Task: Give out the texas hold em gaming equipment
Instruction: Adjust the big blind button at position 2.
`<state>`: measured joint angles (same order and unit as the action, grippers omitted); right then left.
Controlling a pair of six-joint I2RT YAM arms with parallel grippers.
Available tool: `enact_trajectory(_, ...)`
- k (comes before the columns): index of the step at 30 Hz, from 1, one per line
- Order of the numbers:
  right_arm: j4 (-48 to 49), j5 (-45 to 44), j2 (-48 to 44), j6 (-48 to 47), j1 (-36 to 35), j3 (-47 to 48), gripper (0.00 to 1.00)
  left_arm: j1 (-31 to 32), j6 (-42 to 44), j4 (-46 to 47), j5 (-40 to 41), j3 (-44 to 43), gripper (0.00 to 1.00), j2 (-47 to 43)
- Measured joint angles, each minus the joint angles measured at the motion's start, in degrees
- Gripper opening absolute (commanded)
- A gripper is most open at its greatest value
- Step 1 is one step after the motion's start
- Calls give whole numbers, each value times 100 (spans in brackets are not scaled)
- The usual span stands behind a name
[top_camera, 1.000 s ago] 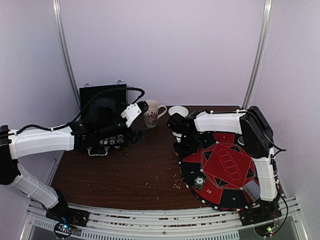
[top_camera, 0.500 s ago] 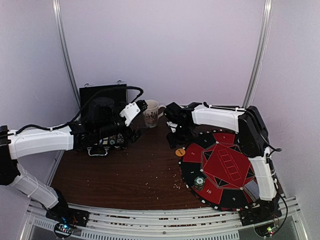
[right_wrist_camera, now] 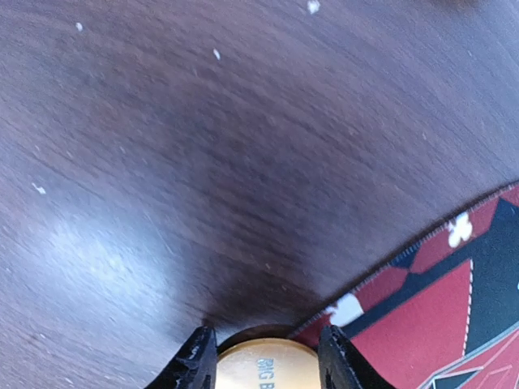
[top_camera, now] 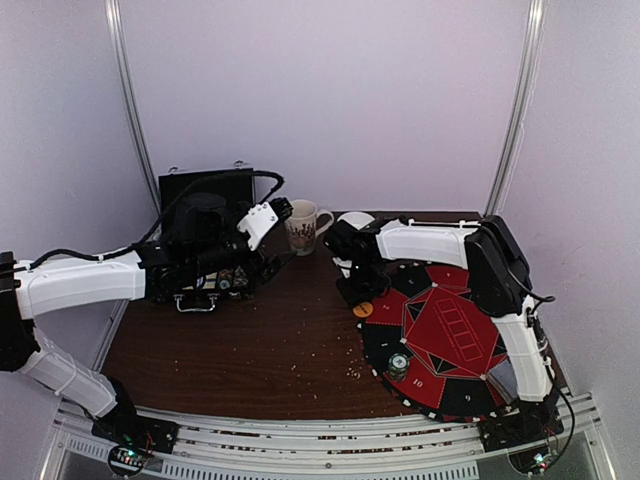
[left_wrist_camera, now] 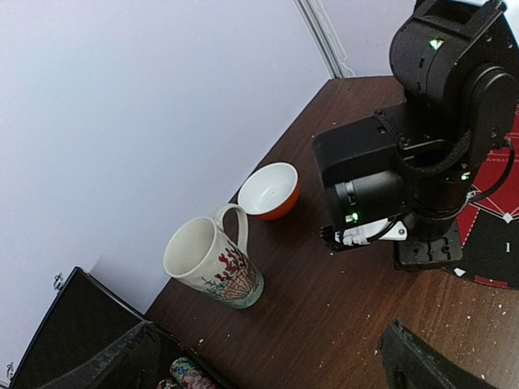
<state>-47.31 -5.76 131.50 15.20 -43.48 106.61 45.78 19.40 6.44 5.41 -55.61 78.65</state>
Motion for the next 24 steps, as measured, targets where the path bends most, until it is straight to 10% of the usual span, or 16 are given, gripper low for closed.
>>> enact_trajectory(16, -107, -227, -411, 0, -15, -573, 50, -11, -2, 0, -2, 0, 98, 0)
enact_trajectory(24, -400, 17, -1189, -68, -9, -479, 70, -11, 0, 0, -11, 0, 98, 0)
